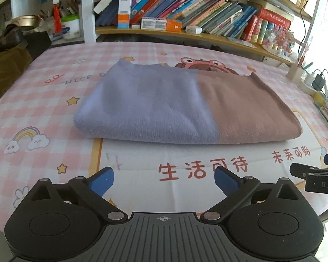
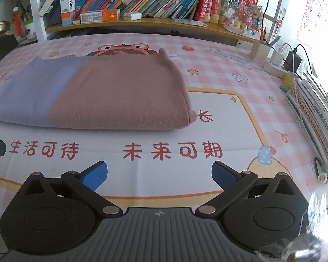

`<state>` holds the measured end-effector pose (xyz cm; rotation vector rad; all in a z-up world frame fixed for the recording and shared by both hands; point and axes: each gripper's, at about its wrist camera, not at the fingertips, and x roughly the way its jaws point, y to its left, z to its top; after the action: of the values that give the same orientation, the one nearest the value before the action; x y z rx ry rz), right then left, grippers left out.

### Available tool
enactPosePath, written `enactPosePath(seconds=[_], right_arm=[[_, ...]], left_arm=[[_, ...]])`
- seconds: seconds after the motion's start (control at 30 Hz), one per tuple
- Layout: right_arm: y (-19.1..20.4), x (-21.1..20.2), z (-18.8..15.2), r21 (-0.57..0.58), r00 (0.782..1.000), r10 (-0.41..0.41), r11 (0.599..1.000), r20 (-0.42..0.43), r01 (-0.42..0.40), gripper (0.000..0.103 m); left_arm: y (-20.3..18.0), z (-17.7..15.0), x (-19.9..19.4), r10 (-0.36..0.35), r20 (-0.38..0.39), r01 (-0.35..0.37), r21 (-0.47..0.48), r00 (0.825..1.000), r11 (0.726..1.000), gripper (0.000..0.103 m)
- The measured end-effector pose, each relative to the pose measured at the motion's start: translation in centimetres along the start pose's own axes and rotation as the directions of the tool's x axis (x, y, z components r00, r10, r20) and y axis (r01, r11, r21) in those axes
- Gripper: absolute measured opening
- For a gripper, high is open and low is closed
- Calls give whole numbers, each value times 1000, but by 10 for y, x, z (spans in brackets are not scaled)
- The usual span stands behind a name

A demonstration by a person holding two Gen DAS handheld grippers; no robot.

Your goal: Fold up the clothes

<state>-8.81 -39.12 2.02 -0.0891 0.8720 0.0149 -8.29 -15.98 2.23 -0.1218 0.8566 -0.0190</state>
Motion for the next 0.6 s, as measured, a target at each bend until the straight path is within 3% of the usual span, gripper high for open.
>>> enactPosePath(seconds=[0.33, 0.6], right_arm=[[5, 6, 9, 33, 999, 34, 999, -2, -34, 103], [7, 12, 15, 62, 1000, 6, 998, -13, -6, 103]], left_arm=[[11, 14, 12, -104, -28, 103, -5, 994, 995, 101], [27, 28, 19, -137, -27, 135, -55, 990, 989, 101]])
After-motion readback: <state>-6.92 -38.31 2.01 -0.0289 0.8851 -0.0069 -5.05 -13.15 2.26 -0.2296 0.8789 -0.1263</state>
